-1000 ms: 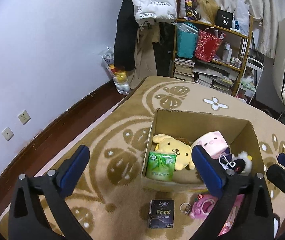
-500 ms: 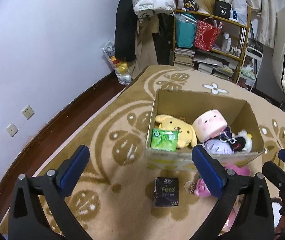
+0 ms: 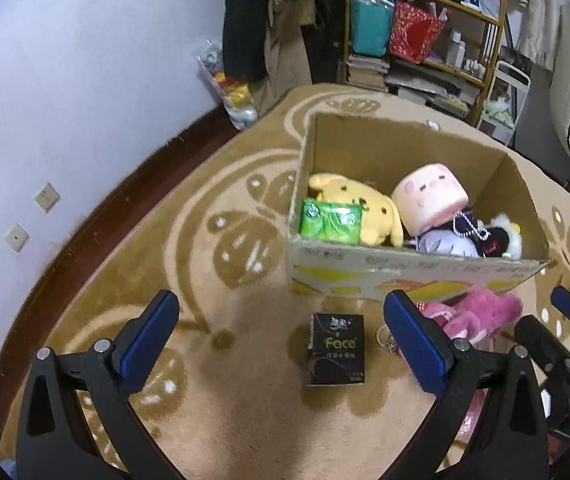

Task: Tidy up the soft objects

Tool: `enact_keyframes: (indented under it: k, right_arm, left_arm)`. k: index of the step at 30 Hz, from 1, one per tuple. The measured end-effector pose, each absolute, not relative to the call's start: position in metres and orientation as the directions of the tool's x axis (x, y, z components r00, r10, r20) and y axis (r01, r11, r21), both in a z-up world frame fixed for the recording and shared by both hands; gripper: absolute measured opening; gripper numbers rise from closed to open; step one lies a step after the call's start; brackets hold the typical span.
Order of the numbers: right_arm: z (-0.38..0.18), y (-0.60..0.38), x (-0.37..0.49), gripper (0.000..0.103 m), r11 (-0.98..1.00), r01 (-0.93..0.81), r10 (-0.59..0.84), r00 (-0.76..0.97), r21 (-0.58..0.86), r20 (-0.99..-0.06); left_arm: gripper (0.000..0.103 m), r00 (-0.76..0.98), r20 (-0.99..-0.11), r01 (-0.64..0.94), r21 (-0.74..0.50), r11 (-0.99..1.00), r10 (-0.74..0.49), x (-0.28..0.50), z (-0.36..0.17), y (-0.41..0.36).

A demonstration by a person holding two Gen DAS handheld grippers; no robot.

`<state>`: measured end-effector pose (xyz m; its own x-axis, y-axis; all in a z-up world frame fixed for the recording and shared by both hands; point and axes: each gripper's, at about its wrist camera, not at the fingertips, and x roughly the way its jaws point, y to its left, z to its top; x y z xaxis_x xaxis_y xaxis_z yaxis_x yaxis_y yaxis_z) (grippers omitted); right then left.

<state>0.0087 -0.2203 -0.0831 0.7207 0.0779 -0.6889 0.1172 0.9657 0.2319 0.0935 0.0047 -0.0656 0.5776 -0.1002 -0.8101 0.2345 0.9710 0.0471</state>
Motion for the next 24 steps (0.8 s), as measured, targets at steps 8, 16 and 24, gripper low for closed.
enact_keyframes:
  k: [8, 16, 24]
  right_arm:
    - [-0.103, -0.215, 0.022, 0.102, 0.975, 0.095, 0.082, 0.690, 0.201, -0.720]
    - [-0.115, -0.208, 0.032, 0.102, 0.982, 0.073, 0.084, 0.669, 0.177, -0.739]
    - [-0.124, -0.200, 0.038, 0.102, 0.988, 0.049, 0.080, 0.648, 0.146, -0.757]
  left_arm:
    - [0.101, 0.526, -0.844, 0.252, 0.040, 0.967, -0.102, 0.101, -0.084, -0.002]
    - [0.101, 0.490, -0.866, 0.260, 0.034, 0.965, -0.101, 0.108, -0.098, -0.005]
    - [0.101, 0.450, -0.888, 0.267, 0.026, 0.963, -0.101, 0.115, -0.111, -0.007]
